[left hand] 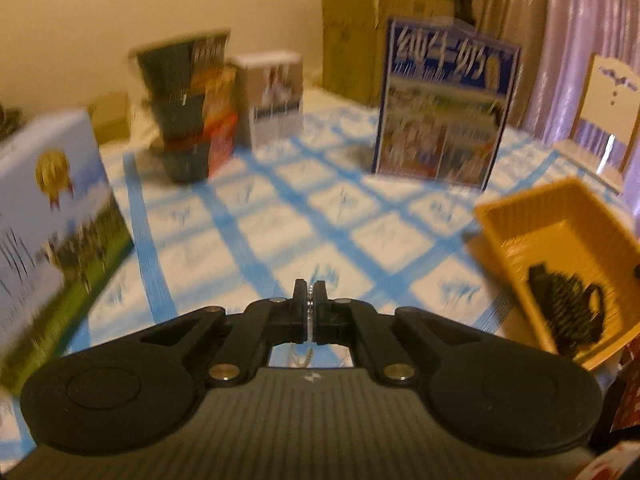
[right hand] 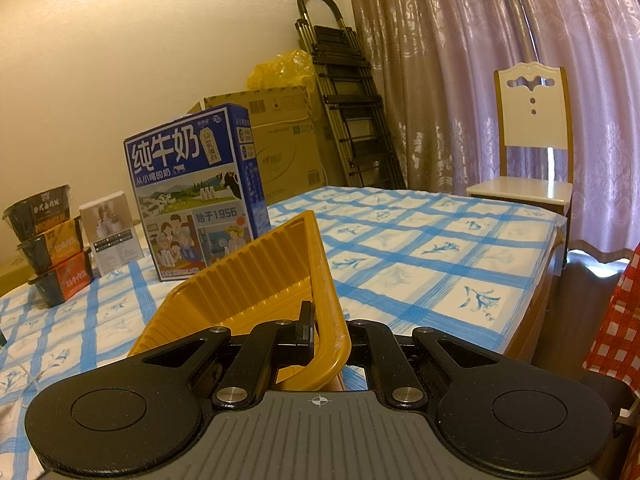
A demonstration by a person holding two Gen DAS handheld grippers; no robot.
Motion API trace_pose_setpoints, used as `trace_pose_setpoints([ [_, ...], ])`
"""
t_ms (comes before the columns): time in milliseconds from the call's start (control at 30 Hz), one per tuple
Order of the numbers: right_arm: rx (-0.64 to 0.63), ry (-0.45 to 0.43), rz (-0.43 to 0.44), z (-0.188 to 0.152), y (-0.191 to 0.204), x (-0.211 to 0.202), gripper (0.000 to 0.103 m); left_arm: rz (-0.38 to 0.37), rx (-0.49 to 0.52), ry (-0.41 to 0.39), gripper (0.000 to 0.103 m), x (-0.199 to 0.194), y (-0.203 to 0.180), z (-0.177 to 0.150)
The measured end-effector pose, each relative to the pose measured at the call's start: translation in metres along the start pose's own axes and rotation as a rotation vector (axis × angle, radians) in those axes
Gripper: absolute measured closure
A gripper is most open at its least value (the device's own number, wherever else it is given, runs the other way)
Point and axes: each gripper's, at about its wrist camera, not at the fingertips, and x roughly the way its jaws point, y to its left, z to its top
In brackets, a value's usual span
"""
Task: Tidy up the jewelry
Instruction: 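Lift the white pearl strand and carry it over the tray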
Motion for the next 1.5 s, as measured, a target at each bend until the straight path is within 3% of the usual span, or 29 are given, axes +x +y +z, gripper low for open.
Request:
trace_pose_setpoints([
  [367, 0.0, 0.0, -0.001, 0.0, 0.0, 0.0, 0.097, -0.092, 0.055, -0.14, 0.102, -0.06, -0.031, 0.052],
  [700, -0.002, 0.0, -0.001, 0.0, 0.001, 0.0, 0.097, -0.227, 0.098, -0.218, 0.102, -0.086, -0.074, 0.085],
  [1133, -0.002, 0.0, 0.0, 0.0, 0.002, 0.001, 0.097, -0.443, 0.153, -0.266, 0.102, -0.077, -0.156, 0.114],
  [1500, -0.002, 0.0, 0.0, 0.0, 0.002, 0.001, 0.096, -0.63, 0.081, -0.229, 0.102, -0.036, -0.228, 0.12],
])
